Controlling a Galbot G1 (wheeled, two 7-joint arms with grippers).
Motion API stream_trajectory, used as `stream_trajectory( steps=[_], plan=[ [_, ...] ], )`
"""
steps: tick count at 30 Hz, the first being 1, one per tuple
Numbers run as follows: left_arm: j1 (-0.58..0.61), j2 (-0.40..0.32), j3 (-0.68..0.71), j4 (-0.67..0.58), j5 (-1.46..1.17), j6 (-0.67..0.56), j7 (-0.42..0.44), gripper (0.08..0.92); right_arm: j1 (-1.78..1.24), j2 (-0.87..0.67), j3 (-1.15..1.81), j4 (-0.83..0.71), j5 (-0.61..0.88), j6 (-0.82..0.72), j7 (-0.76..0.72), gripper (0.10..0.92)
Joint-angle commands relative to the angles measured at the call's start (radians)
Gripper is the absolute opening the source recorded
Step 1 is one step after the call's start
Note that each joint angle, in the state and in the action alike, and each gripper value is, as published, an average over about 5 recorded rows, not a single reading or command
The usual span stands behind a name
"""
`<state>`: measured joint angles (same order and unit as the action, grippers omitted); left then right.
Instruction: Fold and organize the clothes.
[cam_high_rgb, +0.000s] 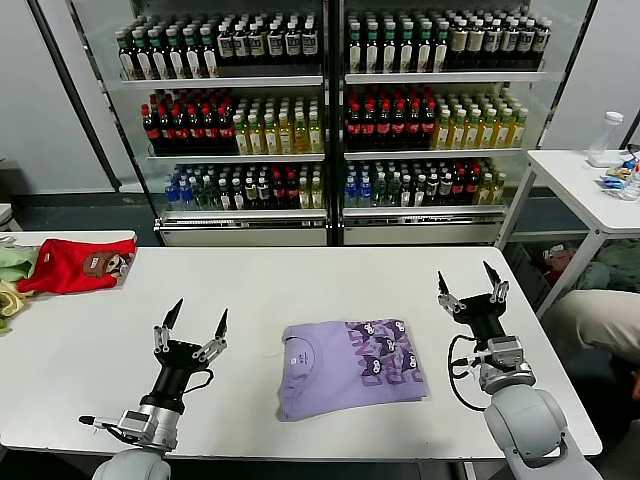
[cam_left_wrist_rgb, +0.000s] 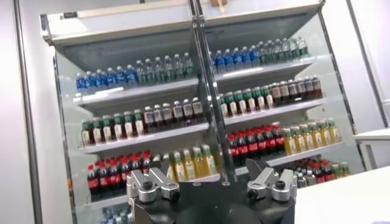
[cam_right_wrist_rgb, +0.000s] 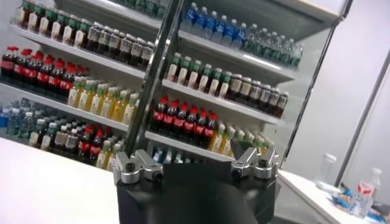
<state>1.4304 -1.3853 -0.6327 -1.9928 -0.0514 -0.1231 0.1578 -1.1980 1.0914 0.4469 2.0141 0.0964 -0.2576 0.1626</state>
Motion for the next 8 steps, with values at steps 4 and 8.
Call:
stream_trajectory(
  steps=[4,8],
  plan=[
    [-0.070,0.021,0.007,0.052,0.012,-0.029,0.058,0.823,0.001,0.027,0.013,-0.019,-0.104,0.025,-0.020,0.823],
    [-0.086,0.030,0.011,0.066,0.012,-0.029,0.056,0.823,0.001,0.028,0.018,-0.033,-0.103,0.026,-0.022,0.823]
  ],
)
